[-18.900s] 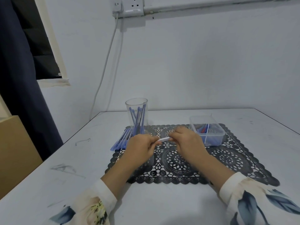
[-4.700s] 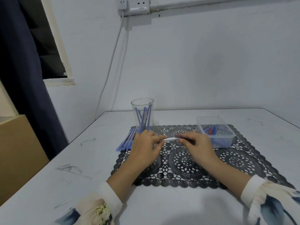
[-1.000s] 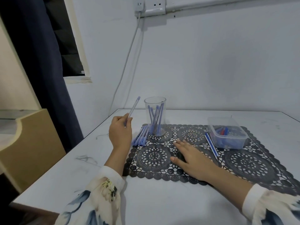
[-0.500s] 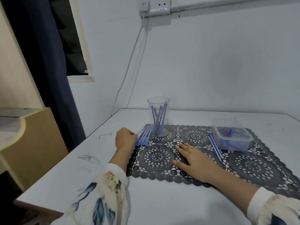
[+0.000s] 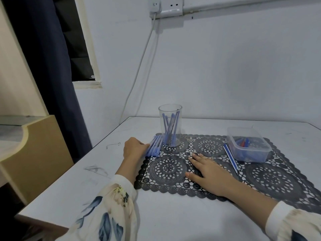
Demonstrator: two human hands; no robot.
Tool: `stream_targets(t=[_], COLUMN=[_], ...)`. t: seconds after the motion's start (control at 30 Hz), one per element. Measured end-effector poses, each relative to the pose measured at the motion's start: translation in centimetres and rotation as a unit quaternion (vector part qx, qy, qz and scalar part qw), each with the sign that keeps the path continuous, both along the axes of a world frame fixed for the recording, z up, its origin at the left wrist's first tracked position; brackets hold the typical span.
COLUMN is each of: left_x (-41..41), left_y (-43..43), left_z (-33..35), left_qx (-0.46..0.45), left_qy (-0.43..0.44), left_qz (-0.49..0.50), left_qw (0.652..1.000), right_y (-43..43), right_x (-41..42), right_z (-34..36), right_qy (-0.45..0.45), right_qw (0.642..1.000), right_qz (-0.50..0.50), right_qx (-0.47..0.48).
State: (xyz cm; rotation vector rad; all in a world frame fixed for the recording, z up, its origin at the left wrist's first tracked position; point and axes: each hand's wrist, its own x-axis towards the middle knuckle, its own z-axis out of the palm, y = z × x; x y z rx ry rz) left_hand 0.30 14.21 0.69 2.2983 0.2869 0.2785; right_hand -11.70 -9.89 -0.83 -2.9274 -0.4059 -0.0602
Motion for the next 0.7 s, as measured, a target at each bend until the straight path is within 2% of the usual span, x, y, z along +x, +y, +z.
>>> stream_targets(t=[0.37, 0.7], left_x=[0.0, -0.8], left_y=[-0.5, -1.0], left_z=[-0.3, -0.2], left_qx=[-0.012, 0.008], left_qy=[-0.033, -0.06], left_qz=[-0.02, 0.002], left_qw=[0.999, 0.998], right_y=[0.0, 0.0], right_x=[0.0, 0.0], right_z=[0.0, 0.1], right_qy=[0.004, -0.005], right_qw=[1.0, 1.0], right_qz=[-0.001, -0.001], right_qx=[-0.006, -0.002])
